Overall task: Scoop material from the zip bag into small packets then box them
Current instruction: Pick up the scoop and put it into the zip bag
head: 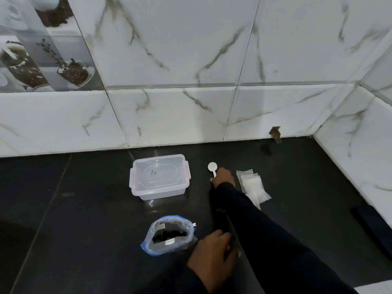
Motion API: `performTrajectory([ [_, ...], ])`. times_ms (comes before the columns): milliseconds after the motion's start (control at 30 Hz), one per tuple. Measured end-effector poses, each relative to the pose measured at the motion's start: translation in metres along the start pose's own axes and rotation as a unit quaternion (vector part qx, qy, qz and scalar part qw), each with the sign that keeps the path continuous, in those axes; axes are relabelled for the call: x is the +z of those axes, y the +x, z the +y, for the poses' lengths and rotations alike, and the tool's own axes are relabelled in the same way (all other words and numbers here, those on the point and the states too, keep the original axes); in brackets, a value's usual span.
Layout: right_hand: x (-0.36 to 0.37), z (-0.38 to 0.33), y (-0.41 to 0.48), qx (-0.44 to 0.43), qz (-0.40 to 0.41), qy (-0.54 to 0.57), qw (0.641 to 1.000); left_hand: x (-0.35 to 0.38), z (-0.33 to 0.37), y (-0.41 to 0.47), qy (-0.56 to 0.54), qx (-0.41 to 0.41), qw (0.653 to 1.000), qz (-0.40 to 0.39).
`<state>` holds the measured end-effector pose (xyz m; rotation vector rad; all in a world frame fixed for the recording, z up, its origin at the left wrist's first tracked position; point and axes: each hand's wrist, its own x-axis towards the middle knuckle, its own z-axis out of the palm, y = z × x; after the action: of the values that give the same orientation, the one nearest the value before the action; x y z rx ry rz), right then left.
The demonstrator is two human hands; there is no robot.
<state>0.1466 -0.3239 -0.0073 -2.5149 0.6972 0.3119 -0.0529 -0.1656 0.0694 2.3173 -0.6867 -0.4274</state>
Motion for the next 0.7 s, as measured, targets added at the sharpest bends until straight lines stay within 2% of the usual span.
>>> performTrajectory([
  [100,0.0,0.001,0.0,0.025,-0.011,0.03,0.999,-0.02,-0.008,-0.015,-0.026,0.006,0.997,0.069],
  [167,-0.008,-0.004,-0.01,0.02,-0.041,0.169,0.985,-0.044,-0.02,-0.03,-0.025,0.008,0.985,0.173],
  [200,-0.014,-0.01,-0.021,0.01,-0.073,0.264,0.962,-0.056,-0.028,-0.04,-0.003,0.002,0.971,0.238],
  [267,-0.028,-0.024,-0.05,-0.026,-0.162,0.44,0.883,-0.078,-0.044,-0.058,0.086,-0.061,0.94,0.324],
  [300,-0.035,-0.03,-0.066,-0.044,-0.209,0.494,0.843,-0.088,-0.051,-0.066,0.123,-0.126,0.932,0.318],
  [333,-0.041,-0.036,-0.081,-0.067,-0.255,0.517,0.814,-0.095,-0.057,-0.073,0.138,-0.201,0.929,0.278],
  [367,-0.047,-0.041,-0.095,-0.095,-0.295,0.515,0.799,-0.097,-0.064,-0.077,0.124,-0.269,0.929,0.223],
  [400,-0.052,-0.045,-0.11,-0.126,-0.326,0.489,0.799,-0.097,-0.071,-0.079,0.094,-0.319,0.927,0.172],
  [467,-0.064,-0.053,-0.139,-0.201,-0.342,0.361,0.844,-0.095,-0.085,-0.079,0.066,-0.33,0.932,0.138],
  [533,-0.074,-0.058,-0.166,-0.278,-0.301,0.185,0.893,-0.093,-0.093,-0.073,0.033,-0.286,0.945,0.153],
  [600,-0.074,-0.064,-0.189,-0.317,-0.269,0.063,0.907,-0.093,-0.094,-0.069,-0.007,-0.266,0.947,0.18],
  [700,-0.051,-0.074,-0.212,-0.311,-0.189,-0.065,0.929,-0.092,-0.092,-0.067,-0.028,-0.248,0.949,0.194],
])
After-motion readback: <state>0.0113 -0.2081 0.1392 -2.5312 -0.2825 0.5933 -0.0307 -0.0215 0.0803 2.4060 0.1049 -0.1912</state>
